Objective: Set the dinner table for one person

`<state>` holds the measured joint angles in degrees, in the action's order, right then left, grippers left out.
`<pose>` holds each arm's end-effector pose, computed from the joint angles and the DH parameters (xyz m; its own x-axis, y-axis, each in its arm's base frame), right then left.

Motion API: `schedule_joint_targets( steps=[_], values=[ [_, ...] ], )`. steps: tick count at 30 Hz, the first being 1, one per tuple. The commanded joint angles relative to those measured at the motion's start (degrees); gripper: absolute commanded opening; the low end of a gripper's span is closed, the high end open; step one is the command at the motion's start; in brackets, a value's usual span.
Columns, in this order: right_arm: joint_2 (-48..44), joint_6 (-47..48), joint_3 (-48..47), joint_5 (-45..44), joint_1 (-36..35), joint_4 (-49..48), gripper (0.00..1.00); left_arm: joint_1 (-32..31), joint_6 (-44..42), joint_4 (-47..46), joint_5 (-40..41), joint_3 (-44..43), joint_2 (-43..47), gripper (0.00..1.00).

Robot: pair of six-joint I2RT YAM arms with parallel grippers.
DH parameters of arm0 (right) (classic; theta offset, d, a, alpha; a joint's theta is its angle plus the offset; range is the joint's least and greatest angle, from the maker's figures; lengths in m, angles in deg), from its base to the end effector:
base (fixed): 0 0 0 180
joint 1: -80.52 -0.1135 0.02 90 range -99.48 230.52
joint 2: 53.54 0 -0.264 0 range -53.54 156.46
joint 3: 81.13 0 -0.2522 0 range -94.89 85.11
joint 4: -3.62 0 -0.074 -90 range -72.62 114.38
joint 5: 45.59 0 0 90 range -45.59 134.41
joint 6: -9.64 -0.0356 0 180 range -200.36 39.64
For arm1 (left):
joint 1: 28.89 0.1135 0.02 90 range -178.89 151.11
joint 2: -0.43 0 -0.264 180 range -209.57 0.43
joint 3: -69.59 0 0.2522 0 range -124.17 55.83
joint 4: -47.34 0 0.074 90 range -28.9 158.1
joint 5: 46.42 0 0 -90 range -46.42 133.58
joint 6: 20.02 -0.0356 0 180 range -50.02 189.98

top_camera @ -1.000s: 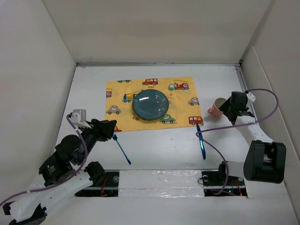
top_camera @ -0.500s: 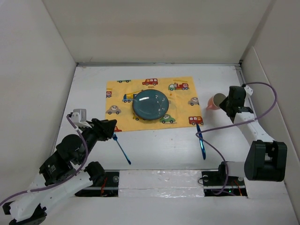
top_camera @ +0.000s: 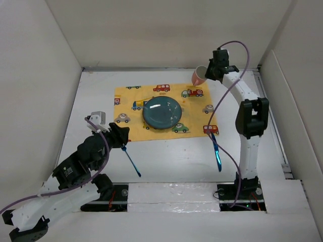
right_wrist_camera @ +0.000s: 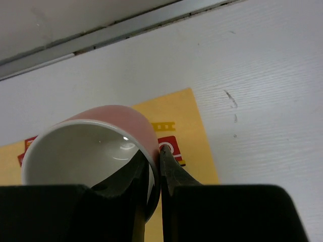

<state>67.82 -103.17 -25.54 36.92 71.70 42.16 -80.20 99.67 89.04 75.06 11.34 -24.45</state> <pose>0.4930 0.0718 0.2889 -0.5471 0.3041 -0.7799 0.1790 0.9526 0.2459 0.0735 -0.0620 0.3482 -0.2484 -0.3656 -0.8970 0.2528 0.8695 -0.4244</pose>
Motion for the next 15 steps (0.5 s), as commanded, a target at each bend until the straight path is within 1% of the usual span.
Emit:
schedule_joint_targets(
  steps=[1,4,7,15],
  values=[
    [3.69,3.2,-8.34,-0.95,-1.37,6.6,0.0,-0.19,0.54,-0.61,2.26,-0.86,-1.39,0.43],
    [7.29,4.61,-15.27,-3.67,-1.38,9.22,0.0,0.33,0.45,-0.7,2.0,-0.95,-2.44,0.43],
    [8.62,5.23,-16.61,-3.07,-1.38,10.82,0.0,0.33,0.19,-0.87,1.82,-0.86,-2.8,0.44],
    [8.72,6.63,-13.37,-4.38,-0.85,11.26,0.0,0.86,0.01,-1.49,1.3,-0.69,-2.98,0.44]
  ],
)
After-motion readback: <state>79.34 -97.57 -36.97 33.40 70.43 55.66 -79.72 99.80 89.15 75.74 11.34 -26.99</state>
